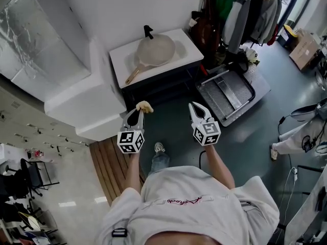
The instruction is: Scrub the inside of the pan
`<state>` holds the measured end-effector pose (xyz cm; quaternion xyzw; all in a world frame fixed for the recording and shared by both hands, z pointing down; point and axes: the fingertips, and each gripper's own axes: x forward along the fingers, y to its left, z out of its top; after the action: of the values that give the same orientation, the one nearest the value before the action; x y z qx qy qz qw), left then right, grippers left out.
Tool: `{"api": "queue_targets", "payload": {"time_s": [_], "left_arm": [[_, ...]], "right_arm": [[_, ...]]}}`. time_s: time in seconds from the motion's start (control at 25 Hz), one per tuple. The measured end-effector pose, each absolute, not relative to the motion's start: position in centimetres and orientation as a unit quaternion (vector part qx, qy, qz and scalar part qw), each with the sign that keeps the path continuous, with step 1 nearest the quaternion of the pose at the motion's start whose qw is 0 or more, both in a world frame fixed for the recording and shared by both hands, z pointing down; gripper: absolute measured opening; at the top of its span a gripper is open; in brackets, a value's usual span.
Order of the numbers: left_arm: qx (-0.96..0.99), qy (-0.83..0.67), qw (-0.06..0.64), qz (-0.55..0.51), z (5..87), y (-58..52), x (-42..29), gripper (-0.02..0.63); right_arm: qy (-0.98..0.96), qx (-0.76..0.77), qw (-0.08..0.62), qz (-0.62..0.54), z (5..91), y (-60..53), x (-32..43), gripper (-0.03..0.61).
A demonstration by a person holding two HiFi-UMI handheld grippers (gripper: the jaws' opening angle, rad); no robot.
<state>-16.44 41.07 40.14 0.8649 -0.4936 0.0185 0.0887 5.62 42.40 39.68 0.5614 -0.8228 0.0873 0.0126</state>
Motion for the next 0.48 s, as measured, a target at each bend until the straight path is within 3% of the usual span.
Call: {"api": "queue_targets", "payload": {"time_s": [0.48], "left_arm": [[0.867,-0.489,0.095,0.01,39.3,29.9,-18.5,0.021]], "right_arm": [[-0.818,0.569,0.016,0.082,38.3,31.2,3.6,0.006]]}}
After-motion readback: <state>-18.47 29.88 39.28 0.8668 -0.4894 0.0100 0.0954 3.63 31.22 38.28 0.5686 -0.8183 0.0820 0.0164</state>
